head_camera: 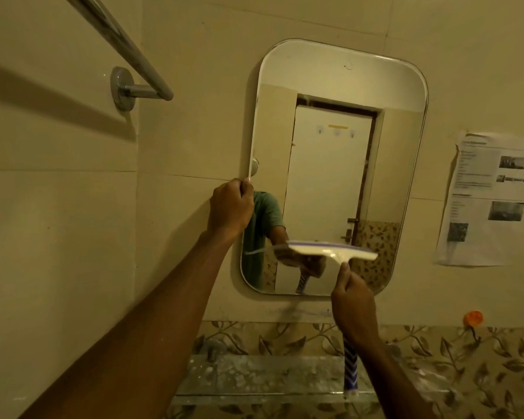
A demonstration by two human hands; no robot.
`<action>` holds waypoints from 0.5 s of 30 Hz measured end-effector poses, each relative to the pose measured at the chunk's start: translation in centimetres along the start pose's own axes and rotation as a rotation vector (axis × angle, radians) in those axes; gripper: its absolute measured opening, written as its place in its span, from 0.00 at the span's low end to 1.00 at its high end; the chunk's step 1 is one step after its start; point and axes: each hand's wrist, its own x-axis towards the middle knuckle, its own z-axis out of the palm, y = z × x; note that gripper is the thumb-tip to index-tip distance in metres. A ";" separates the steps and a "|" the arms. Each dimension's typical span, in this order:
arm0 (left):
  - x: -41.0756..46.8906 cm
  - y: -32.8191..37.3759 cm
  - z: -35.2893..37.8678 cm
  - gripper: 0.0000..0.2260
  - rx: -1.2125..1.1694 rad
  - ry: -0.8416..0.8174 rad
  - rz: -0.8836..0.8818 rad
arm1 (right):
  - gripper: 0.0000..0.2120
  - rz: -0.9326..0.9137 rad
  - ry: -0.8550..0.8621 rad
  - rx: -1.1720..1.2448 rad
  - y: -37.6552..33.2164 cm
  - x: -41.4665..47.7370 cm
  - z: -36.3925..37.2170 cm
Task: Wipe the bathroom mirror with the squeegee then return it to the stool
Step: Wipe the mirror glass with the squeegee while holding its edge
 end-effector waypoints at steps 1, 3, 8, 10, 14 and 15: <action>0.0 0.0 0.1 0.17 0.003 0.008 0.009 | 0.24 0.017 -0.011 -0.014 0.7 -0.5 0.0; -0.2 -0.1 0.3 0.17 0.009 0.020 0.020 | 0.24 0.026 -0.024 -0.002 1.0 0.3 -0.7; -0.4 0.1 0.4 0.16 0.026 0.048 0.031 | 0.25 -0.017 0.083 0.120 -1.6 7.5 -5.4; -0.3 0.1 0.6 0.17 0.027 0.062 0.017 | 0.25 -0.005 0.071 0.105 -0.8 8.8 -6.1; -0.3 -0.1 1.0 0.18 0.003 0.073 -0.022 | 0.24 0.071 0.070 0.075 3.8 5.0 -3.8; -0.4 -0.1 1.1 0.18 -0.002 0.074 -0.027 | 0.24 0.099 0.057 0.063 4.7 3.5 -3.3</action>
